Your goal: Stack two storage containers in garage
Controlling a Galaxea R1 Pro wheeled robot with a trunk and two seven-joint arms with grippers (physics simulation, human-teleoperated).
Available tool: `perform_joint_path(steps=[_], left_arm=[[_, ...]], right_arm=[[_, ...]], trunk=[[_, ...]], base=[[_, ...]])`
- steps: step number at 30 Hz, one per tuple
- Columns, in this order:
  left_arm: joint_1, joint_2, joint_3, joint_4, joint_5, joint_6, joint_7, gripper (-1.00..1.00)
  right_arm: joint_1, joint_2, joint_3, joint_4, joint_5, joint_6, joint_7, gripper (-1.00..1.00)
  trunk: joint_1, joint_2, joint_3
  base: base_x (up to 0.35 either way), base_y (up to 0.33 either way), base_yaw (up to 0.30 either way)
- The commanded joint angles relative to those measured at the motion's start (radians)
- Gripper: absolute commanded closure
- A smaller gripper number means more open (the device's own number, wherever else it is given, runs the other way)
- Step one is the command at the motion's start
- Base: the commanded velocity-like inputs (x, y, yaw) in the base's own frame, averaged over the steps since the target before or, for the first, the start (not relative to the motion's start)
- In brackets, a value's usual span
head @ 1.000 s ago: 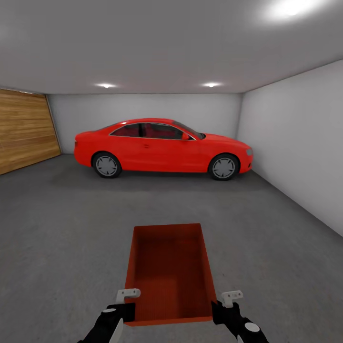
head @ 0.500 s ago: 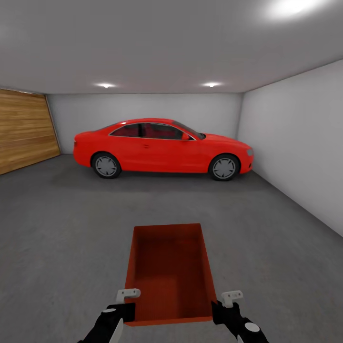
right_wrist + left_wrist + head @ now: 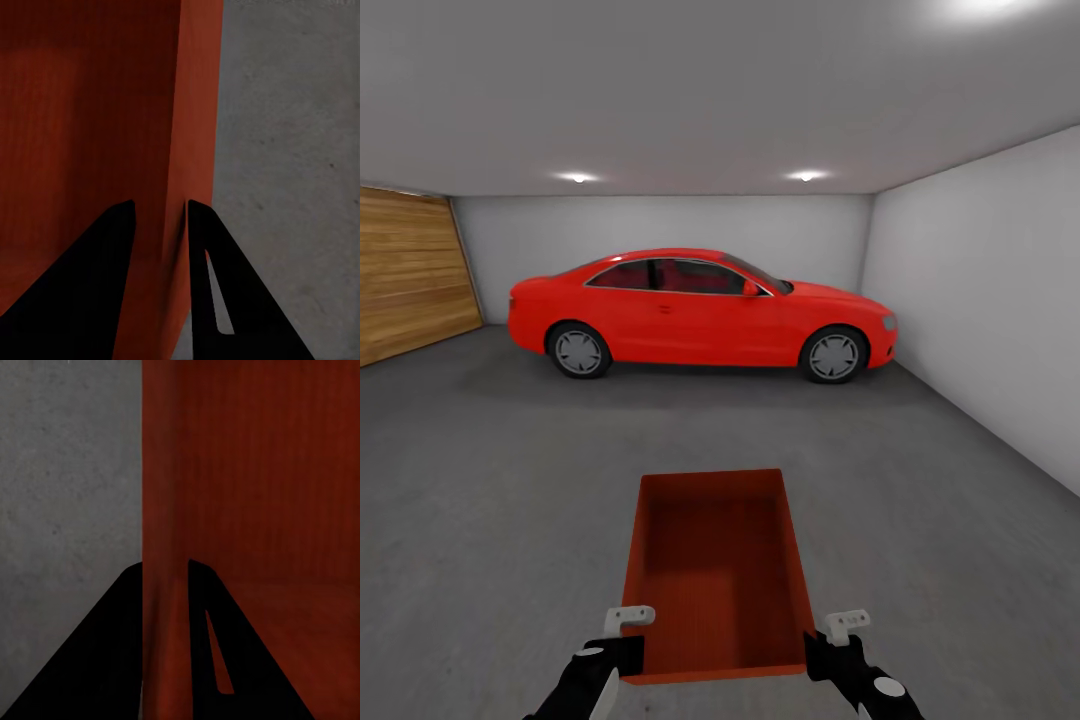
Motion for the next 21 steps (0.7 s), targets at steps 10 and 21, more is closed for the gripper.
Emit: perform_joint_path(steps=[10, 21], left_arm=[[0.000, 0.050, 0.013, 0.000, -0.020, 0.009, 0.020, 1.00], [0.000, 0.050, 0.013, 0.000, -0.020, 0.009, 0.020, 1.00]], right_arm=[[0.000, -0.002, 0.015, -0.004, 0.003, -0.010, 0.017, 1.00], [0.000, -0.002, 0.015, -0.004, 0.003, -0.010, 0.017, 1.00]], trunk=[[0.001, -0.001, 0.000], [0.001, -0.001, 0.000]], base=[[0.326, 0.000, 0.000], [0.284, 0.000, -0.035]])
